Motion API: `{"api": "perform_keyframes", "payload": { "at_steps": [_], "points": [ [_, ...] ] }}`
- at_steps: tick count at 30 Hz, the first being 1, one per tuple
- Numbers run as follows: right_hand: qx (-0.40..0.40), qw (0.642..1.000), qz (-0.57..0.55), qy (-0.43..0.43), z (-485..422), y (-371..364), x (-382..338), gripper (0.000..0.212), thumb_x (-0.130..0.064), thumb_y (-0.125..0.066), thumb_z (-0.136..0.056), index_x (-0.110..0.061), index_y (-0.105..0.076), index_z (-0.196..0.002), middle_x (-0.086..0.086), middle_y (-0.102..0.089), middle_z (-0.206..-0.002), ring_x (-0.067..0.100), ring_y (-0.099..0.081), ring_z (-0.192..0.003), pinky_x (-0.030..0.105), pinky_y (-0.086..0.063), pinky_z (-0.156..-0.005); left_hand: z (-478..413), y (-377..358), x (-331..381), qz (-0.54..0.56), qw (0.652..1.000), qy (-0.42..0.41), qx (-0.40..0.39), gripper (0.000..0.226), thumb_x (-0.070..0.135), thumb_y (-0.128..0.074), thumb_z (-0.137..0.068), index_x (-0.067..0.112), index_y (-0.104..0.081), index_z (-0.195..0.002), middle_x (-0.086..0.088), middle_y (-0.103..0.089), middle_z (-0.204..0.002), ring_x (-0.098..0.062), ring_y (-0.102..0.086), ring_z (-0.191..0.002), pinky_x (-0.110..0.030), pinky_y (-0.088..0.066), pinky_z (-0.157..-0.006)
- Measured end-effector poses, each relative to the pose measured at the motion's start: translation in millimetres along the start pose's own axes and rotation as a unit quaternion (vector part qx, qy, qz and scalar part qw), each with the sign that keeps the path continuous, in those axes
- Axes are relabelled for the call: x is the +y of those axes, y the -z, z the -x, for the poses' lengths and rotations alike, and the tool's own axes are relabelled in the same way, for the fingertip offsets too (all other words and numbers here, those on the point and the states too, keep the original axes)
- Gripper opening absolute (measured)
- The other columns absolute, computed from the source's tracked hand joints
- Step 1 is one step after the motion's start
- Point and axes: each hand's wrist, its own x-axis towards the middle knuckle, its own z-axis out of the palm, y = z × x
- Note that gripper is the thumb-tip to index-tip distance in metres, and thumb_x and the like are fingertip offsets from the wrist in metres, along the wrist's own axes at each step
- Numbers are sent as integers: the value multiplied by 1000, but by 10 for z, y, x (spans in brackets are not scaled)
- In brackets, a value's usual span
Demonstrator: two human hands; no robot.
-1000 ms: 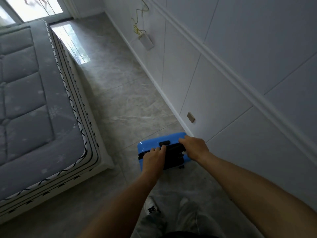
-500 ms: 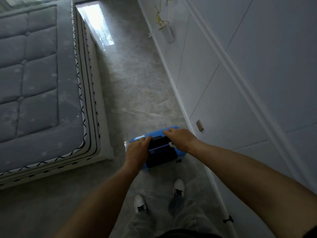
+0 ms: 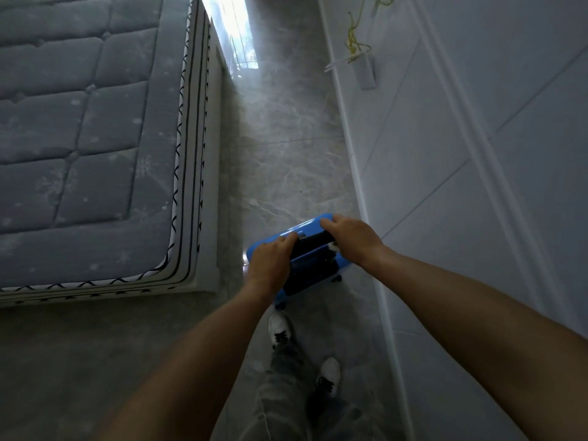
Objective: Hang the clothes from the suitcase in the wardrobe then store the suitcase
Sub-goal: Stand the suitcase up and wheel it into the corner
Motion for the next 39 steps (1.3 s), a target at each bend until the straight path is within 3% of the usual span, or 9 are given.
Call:
{"api": "perform_keyframes", "payload": {
  "at_steps": [5, 12, 21, 26, 30, 39],
  "points": [
    [7, 1000, 4, -4, -605, 164, 289, 45, 5, -60, -80, -11, -55, -122, 15, -61, -109, 37, -64, -93, 36, -41, -65, -656, 52, -164, 23, 1000, 17, 4, 36, 4, -57, -89, 15, -57, -123, -8, -71, -107, -34, -69, -86, -33, -33, -62],
    [-8, 1000, -4, -6, -1536, 455, 744, 49, 6, -59, -80, -12, -52, -125, 14, -57, -101, 35, -62, -80, 35, -40, -61, -1736, 178, -486, 21, 999, 19, -28, 29, 5, -53, -93, 16, -52, -120, -6, -68, -104, -31, -68, -86, -35, -36, -62],
    [-6, 999, -11, -32, -2758, 820, 1195, 44, 6, -57, -81, -11, -53, -121, 14, -57, -99, 35, -62, -80, 36, -43, -63, -3076, 407, -940, -15, 999, 10, -41, 38, 5, -57, -91, 17, -48, -126, -6, -64, -103, -33, -68, -81, -38, -38, -59],
    [-2, 999, -38, -33, -3428, 971, 1488, 40, 7, -59, -78, -12, -53, -113, 15, -57, -98, 35, -60, -81, 37, -45, -64, -3801, 485, -1203, -22, 999, 4, -40, 40, 5, -64, -86, 18, -47, -121, -4, -63, -96, -31, -67, -70, -38, -47, -55],
    [-9, 998, -48, -34, -3992, 1147, 1777, 41, 4, -60, -80, -16, -50, -114, 12, -56, -97, 34, -60, -77, 37, -45, -61, -4479, 584, -1371, -57, 998, 5, -39, 37, 5, -63, -85, 20, -48, -115, -1, -63, -91, -28, -64, -65, -34, -39, -53],
    [-44, 996, -70, 18, -5141, 1549, 2328, 41, 0, -60, -80, -15, -50, -116, 16, -60, -104, 38, -62, -87, 43, -51, -69, -5764, 793, -1697, -95, 994, 34, -37, 30, 3, -60, -84, 20, -50, -107, 1, -66, -85, -29, -65, -65, -34, -39, -53]
  ]
}}
